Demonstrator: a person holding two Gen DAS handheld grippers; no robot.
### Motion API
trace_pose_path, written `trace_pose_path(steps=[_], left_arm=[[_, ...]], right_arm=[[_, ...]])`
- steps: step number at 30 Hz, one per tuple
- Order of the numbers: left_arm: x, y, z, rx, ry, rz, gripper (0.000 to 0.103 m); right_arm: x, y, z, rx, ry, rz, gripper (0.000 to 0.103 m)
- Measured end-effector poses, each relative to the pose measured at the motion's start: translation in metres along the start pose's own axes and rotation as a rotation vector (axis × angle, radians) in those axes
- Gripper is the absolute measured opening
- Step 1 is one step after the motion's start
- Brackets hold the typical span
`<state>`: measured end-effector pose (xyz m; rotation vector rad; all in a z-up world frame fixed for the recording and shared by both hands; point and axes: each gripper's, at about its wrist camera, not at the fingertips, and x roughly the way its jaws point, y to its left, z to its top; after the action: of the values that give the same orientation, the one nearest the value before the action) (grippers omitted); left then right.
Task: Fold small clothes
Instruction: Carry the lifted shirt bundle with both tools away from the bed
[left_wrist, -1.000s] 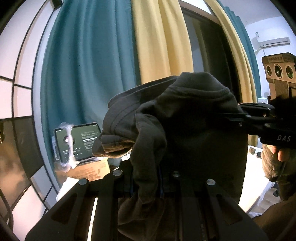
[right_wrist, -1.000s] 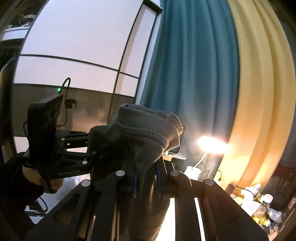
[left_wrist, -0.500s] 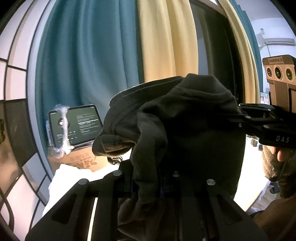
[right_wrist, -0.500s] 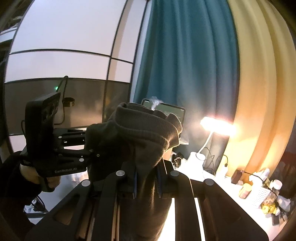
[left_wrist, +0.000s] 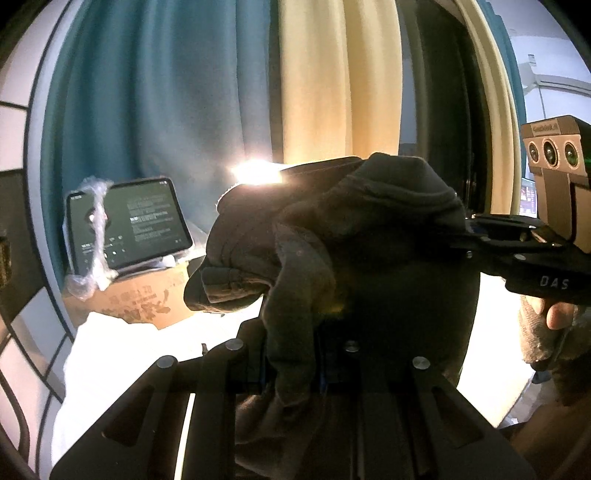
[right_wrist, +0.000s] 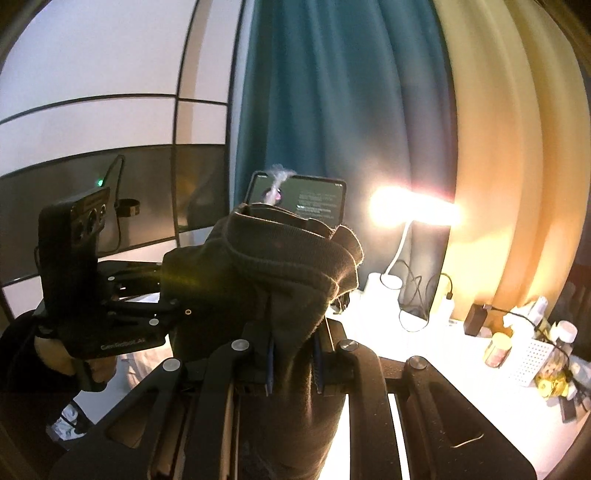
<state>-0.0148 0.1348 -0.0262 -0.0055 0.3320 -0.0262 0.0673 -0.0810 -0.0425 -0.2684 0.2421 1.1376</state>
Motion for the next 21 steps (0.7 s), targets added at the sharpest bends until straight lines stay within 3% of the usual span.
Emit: trace_pose_path(steps=[21], left_arm=[[0.097,0.036,-0.034,-0.093,0.191,-0.016,0.017]], right_arm=[[0.107,-0.062,-0.036,0.134,0.176,0.026,0.017]])
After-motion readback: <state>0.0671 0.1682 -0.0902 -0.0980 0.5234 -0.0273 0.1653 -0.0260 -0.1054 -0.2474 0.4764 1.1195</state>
